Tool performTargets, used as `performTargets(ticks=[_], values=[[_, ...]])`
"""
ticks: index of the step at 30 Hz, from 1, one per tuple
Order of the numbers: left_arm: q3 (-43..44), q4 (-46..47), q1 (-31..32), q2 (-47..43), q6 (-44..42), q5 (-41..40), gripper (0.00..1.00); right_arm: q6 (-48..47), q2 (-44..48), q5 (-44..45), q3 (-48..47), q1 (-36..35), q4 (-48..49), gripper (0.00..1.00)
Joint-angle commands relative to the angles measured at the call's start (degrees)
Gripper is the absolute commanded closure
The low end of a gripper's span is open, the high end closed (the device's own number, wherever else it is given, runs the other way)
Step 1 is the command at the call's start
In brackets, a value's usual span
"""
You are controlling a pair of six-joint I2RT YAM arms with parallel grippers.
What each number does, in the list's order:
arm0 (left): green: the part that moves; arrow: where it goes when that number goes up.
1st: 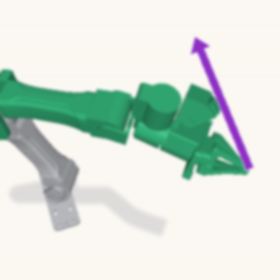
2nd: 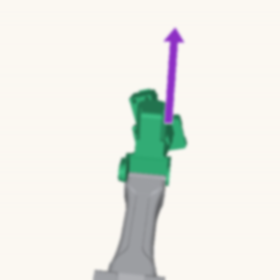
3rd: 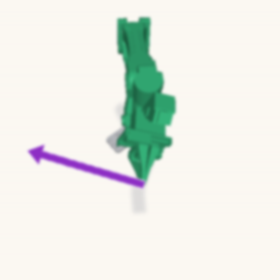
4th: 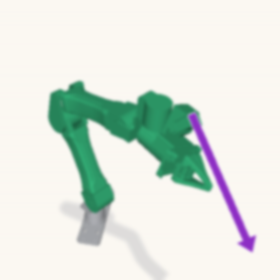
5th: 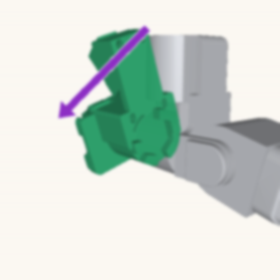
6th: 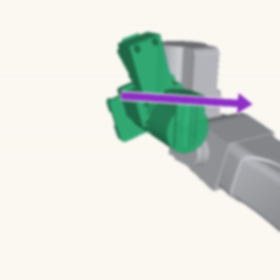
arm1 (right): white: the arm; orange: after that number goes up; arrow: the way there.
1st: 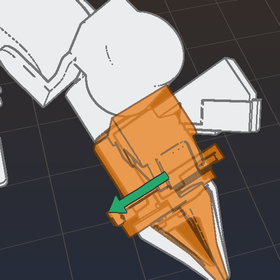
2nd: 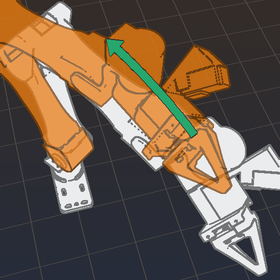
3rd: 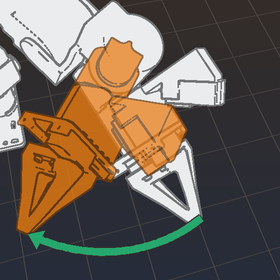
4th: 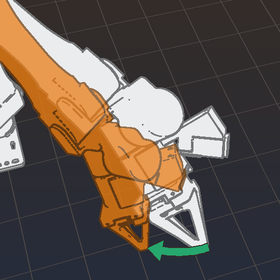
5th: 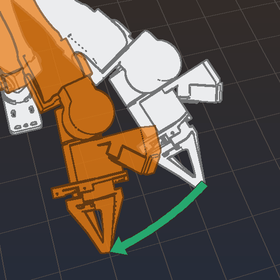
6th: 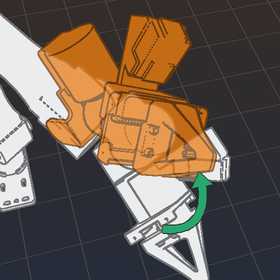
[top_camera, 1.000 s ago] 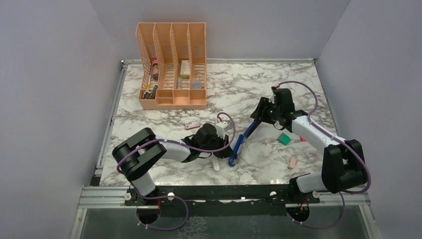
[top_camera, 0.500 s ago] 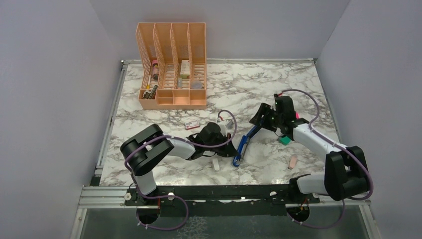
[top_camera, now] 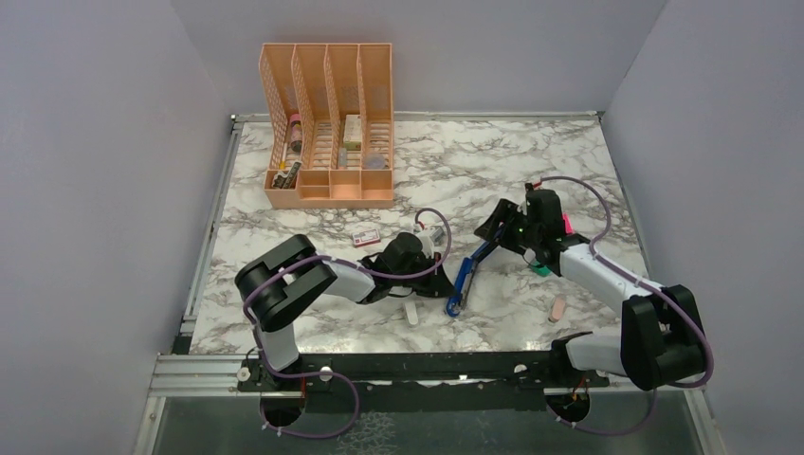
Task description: Load the staples into the stapler
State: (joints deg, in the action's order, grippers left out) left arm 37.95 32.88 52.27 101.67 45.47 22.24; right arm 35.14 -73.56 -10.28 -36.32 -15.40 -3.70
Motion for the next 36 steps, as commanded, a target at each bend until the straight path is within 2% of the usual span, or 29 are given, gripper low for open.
performTargets(ticks=[1, 6, 11, 14, 24, 28, 36], values=[[0.97, 2.86, 0.73, 1.29, -0.66, -0.36, 1.00, 1.81, 0.09, -1.95, 2.37, -0.51, 5.28, 0.29], [0.90, 3.15, 0.73, 1.72, -0.09, -0.46, 1.00, 2.73, 0.28, -1.20, 3.47, -0.51, 5.73, 0.34], [0.66, 3.56, 0.75, 2.13, 0.39, -0.40, 1.00, 3.59, 0.99, 1.69, 3.74, -0.51, 5.54, 0.48], [0.82, 3.68, 0.73, 2.21, 0.40, 0.38, 1.00, 2.73, 1.05, 2.97, 2.31, -0.51, 4.09, 0.54], [2.62, 3.59, 0.36, 2.39, 0.96, 0.55, 0.81, -3.28, -0.30, 8.28, -5.55, -0.55, -5.84, 0.57], [1.89, 3.59, -0.48, 1.48, 1.20, -0.69, 0.76, -5.04, -1.40, 9.73, -8.31, -0.55, -8.50, 0.58], [1.58, 3.42, -2.46, 0.45, 0.45, -0.38, 0.67, -6.80, -3.10, 8.74, -11.60, -0.62, -10.01, 0.72]])
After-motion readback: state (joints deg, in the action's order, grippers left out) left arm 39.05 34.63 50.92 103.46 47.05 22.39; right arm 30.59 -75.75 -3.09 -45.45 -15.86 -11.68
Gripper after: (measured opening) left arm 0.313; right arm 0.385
